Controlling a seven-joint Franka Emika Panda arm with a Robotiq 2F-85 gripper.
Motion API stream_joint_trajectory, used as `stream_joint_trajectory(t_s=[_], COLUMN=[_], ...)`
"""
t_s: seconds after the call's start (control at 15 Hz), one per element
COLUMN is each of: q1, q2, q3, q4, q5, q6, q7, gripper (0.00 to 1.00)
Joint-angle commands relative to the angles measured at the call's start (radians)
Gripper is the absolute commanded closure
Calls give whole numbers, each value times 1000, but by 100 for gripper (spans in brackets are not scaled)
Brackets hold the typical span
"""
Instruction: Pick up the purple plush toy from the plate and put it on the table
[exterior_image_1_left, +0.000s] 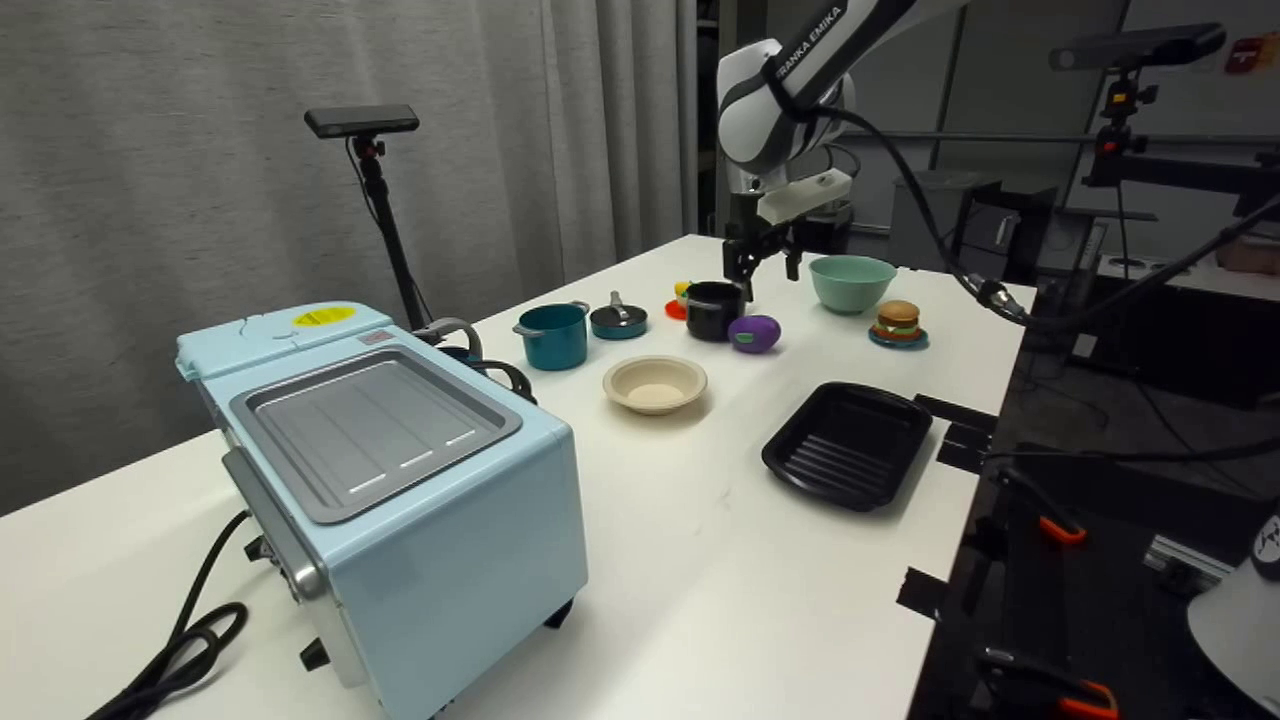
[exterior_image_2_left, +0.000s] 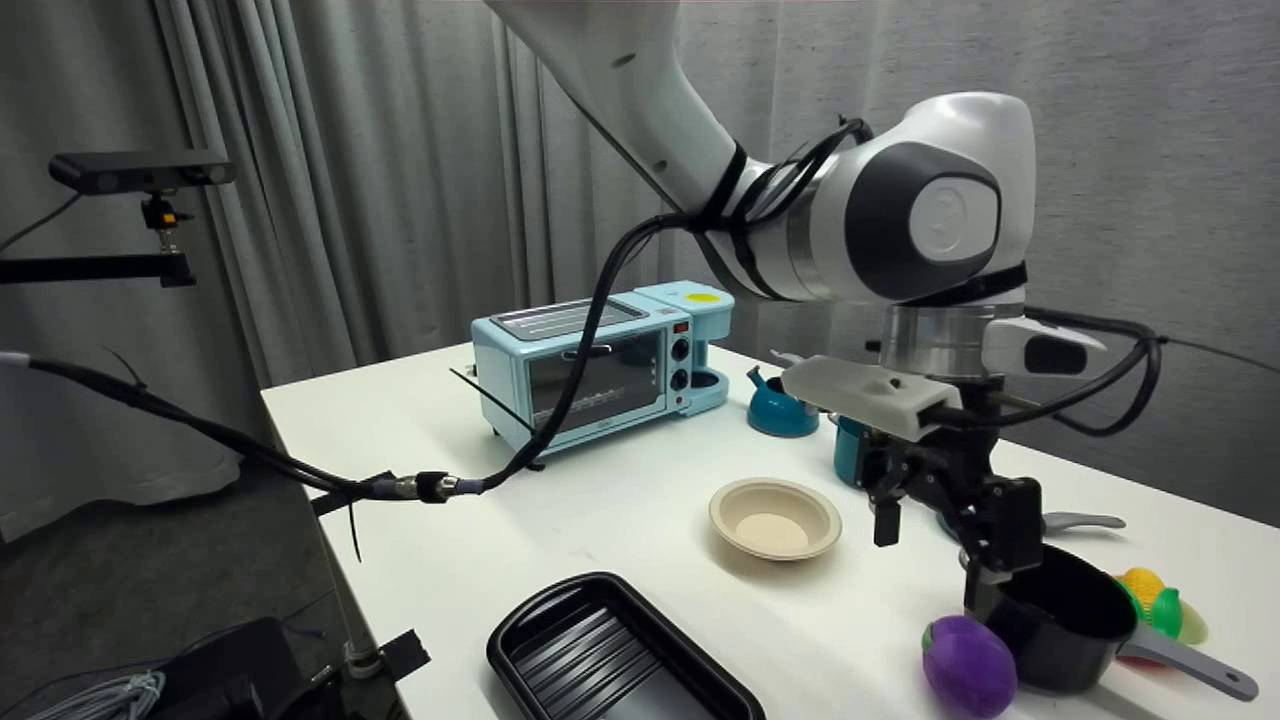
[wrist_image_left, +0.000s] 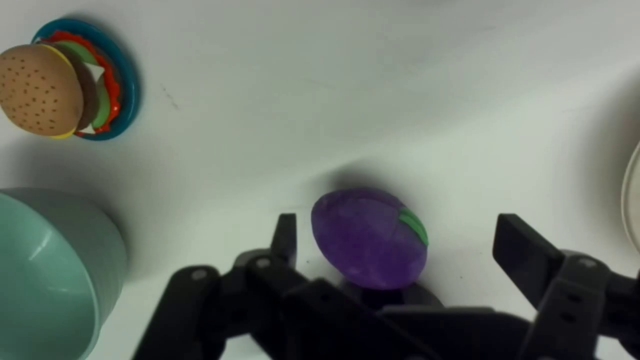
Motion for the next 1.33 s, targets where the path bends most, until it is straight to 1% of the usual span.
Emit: stream_joint_trajectory(t_s=[0.0,0.47,0.53,0.8,1.27], q1=[-33,-35,-28,-27,-27], q2=[-73,-158,-108,-133,-135], q3=[27,47,36,41,41], q4=[-23,-56,-18,-36,-41], q5=[24,64,33,37,37], q6=[-9,-13,-3,-3,-3], q7=[-54,-94,-57,-60,-60], gripper=[0,0,0,0,0])
